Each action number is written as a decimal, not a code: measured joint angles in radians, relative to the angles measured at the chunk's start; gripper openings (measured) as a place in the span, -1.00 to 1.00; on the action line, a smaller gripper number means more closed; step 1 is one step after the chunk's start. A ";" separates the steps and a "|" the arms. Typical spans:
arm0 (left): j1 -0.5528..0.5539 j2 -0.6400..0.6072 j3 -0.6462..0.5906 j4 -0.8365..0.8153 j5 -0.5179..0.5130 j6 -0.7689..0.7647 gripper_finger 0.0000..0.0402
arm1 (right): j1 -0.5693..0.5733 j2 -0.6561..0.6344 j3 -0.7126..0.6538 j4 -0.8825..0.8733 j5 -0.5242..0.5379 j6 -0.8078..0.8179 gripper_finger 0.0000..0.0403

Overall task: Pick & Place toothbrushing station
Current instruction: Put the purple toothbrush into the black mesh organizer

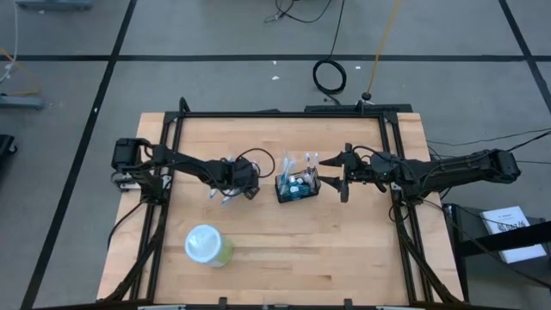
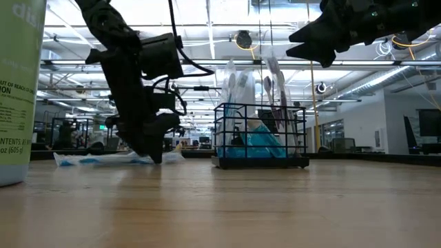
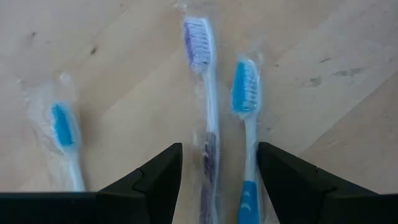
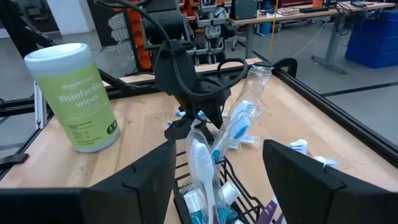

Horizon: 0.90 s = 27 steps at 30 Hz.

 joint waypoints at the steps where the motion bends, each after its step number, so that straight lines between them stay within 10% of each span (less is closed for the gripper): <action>1: 0.000 0.000 0.000 -0.008 0.001 0.000 0.09 | 0.000 0.000 0.000 0.000 0.000 0.000 0.15; 27: -0.013 -0.110 -0.001 -0.107 0.049 -0.054 0.09 | 0.000 0.000 0.000 -0.020 0.000 -0.011 0.12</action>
